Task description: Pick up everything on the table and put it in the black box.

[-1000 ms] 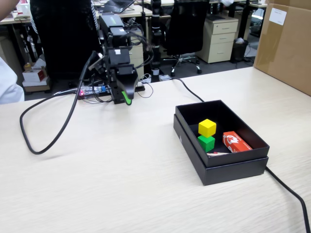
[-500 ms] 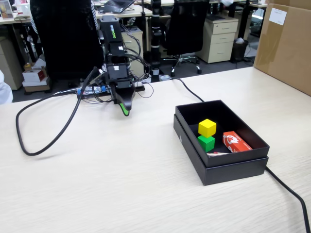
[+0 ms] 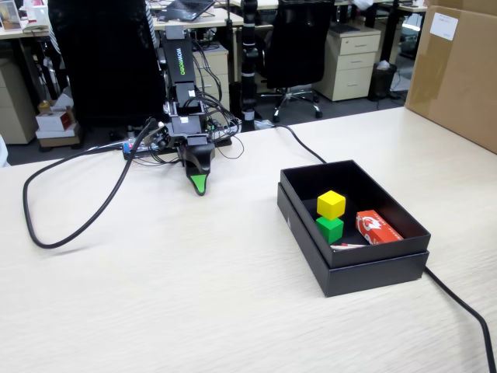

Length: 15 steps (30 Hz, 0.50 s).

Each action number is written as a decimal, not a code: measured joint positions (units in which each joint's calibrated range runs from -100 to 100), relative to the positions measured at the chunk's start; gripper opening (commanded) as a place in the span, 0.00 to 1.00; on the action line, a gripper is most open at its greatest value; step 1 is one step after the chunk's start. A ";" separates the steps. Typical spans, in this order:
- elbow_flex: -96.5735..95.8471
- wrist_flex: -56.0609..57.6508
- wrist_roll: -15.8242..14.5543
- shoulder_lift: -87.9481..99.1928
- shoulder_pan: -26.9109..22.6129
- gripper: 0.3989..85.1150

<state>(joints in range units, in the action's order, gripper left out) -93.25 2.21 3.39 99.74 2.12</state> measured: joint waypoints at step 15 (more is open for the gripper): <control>-0.09 -0.15 0.24 -0.13 0.00 0.59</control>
<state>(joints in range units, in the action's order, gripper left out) -93.34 2.05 3.64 99.61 2.12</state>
